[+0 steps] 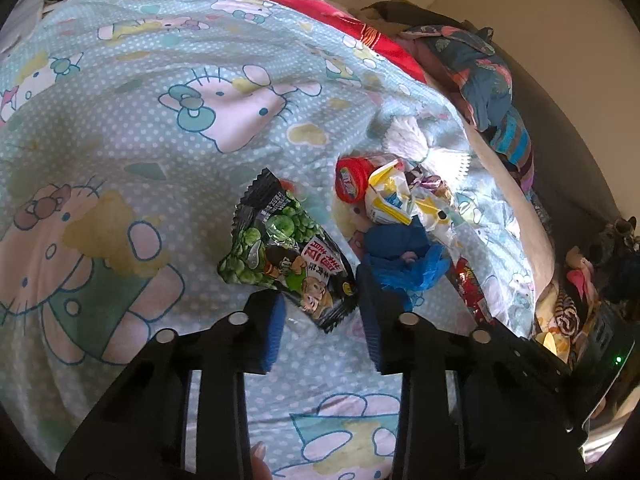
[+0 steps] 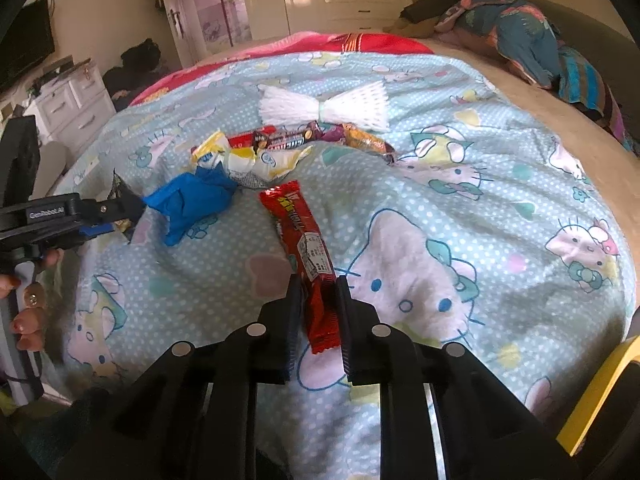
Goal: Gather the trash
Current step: 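Grasp the green snack packet with the left tool while the right tool grasps the red wrapper, then carry the green packet and red wrapper over the yellow bin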
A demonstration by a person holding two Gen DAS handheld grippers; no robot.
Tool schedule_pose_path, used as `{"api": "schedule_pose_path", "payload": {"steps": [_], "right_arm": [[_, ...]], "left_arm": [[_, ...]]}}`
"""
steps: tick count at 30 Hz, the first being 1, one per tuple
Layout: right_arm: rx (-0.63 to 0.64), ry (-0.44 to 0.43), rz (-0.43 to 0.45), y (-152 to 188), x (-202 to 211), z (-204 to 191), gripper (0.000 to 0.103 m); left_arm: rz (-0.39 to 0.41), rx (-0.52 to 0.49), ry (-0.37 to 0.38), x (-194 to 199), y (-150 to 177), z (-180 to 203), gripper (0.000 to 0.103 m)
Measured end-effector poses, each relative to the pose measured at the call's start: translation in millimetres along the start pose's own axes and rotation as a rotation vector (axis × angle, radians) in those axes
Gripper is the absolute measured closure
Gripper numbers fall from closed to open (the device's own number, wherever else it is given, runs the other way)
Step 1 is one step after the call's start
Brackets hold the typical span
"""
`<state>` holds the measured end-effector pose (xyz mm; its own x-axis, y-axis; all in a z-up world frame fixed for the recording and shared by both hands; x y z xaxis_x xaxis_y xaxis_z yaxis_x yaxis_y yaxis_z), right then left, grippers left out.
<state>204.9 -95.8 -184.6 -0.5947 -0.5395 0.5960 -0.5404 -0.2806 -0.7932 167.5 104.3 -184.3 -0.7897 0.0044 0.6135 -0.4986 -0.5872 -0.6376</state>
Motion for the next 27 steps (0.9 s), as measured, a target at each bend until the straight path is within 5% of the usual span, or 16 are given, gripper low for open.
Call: {"api": "schedule_pose_path", "payload": {"steps": [10,27], "right_arm": [[-0.014,0.002,0.045,-6.2,17.0,-1.3,0.088],[-0.081,0.015,0.167,-28.4,59.4,11.3,0.094]], "left_arm": [[0.068,-0.024,0.015,17.1,-18.8,9.8,0.082],[0.122,-0.140,0.143,48.7,-23.4,75.1,0.082]]}}
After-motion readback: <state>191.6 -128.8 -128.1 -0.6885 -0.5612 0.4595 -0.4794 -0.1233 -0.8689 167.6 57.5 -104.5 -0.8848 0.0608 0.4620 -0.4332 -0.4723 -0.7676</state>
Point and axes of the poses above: each gripper's, at about its wrist camera, not at the fingertips, and x roughly against the way its jaws point, z to its right, y to its underside, the point moved 9 cm from there along -x, roughly the way its jaws point, and after that the axes turned 12 degrees about z, right-handed, at the moved point
